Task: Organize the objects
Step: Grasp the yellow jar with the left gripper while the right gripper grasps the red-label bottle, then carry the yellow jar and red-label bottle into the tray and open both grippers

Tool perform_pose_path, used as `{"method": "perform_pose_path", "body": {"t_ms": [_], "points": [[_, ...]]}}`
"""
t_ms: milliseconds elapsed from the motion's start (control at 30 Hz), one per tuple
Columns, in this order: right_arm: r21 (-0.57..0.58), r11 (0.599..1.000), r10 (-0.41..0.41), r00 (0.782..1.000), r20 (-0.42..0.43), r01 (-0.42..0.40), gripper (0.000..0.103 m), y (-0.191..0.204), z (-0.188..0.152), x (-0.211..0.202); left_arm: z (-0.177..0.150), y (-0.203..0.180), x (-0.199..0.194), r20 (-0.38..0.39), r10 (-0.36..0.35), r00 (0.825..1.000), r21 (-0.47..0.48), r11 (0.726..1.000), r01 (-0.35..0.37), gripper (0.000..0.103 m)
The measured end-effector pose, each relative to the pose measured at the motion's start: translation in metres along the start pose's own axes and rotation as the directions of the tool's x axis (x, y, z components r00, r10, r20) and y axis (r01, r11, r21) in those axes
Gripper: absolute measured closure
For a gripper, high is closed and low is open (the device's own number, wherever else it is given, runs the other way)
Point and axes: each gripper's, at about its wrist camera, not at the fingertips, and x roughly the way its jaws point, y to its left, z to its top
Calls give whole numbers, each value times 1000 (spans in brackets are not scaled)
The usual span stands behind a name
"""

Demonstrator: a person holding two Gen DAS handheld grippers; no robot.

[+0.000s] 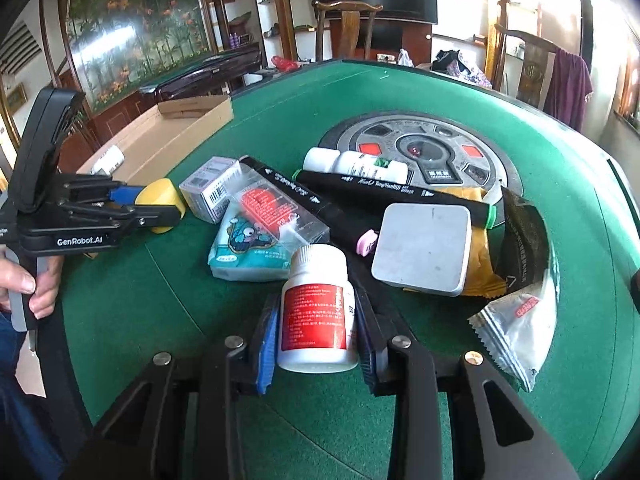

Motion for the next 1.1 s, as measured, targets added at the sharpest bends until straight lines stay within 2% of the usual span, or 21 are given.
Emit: {"method": "perform_pose_path", "body": {"t_ms": [300,500,567,700,800,900,1100], "points": [[50,998,31,998,47,-33,69,-3,2,-8,-8,8,-35,56,-29,998,-25,999,30,63],[102,995,3,997,81,-11,69,-2,4,-12,-12,27,-63,113,-65,991,-66,995,73,63],[121,992,15,994,106,-28,69,5,6,-16,-13,39,-73,132,-72,989,-84,993,83,63],[163,983,64,988,143,-87,69,29,15,-16,-15,64,-87,164,-72,984,-129,987,94,63],[145,981,112,984,138,-132,70,62,29,-9,-18,83,-94,179,-68,982,-158,983,96,63],[106,978,167,981,102,-177,70,100,50,5,-20,104,-100,189,-54,980,-184,979,89,63],[50,977,203,978,55,-206,70,157,92,31,-11,154,-103,175,-29,984,-232,970,69,63]]}}
